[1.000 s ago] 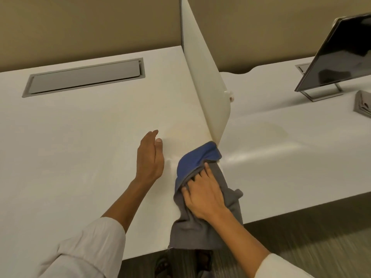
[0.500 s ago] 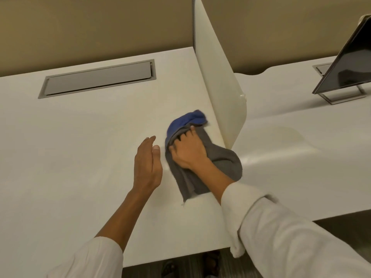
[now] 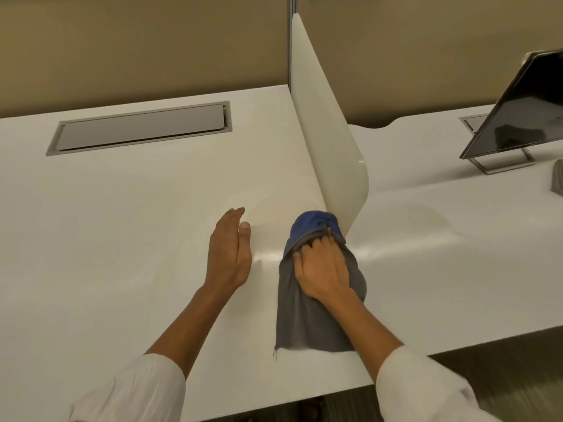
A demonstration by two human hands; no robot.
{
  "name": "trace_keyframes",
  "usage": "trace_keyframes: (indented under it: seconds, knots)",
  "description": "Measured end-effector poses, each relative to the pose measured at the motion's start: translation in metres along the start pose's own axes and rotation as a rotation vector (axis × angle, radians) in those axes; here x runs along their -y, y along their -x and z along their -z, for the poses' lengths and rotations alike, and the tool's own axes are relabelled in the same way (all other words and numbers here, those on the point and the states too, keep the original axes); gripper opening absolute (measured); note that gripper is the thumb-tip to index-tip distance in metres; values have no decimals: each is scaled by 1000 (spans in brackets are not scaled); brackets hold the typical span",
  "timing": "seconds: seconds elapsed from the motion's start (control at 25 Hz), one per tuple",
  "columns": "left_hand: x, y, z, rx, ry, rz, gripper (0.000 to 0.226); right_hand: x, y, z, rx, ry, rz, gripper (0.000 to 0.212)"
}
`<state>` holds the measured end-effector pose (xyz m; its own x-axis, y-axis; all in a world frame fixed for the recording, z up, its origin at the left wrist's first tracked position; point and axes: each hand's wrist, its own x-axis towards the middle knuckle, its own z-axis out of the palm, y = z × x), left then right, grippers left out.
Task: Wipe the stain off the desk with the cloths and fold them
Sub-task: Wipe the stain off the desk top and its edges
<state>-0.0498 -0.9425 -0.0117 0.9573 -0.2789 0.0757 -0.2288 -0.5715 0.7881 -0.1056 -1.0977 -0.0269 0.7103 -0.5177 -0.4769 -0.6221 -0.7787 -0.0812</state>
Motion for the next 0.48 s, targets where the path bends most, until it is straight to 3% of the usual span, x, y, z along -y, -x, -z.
trace_keyframes:
  seconds: [0.12, 0.2, 0.32, 0.48]
  knots:
    - [2, -4, 3, -6, 7, 10, 58, -12, -27, 8, -193, -138, 253, 30]
    - [6, -8, 5, -22, 14, 11, 57, -9, -50, 13, -285, -163, 293, 30]
    - [11, -12, 7, -31, 19, 23, 56, 11, -88, 22, -253, -261, 383, 32]
    - [17, -11, 9, -52, 26, 32, 55, 32, -118, 30, -372, -73, 452, 37]
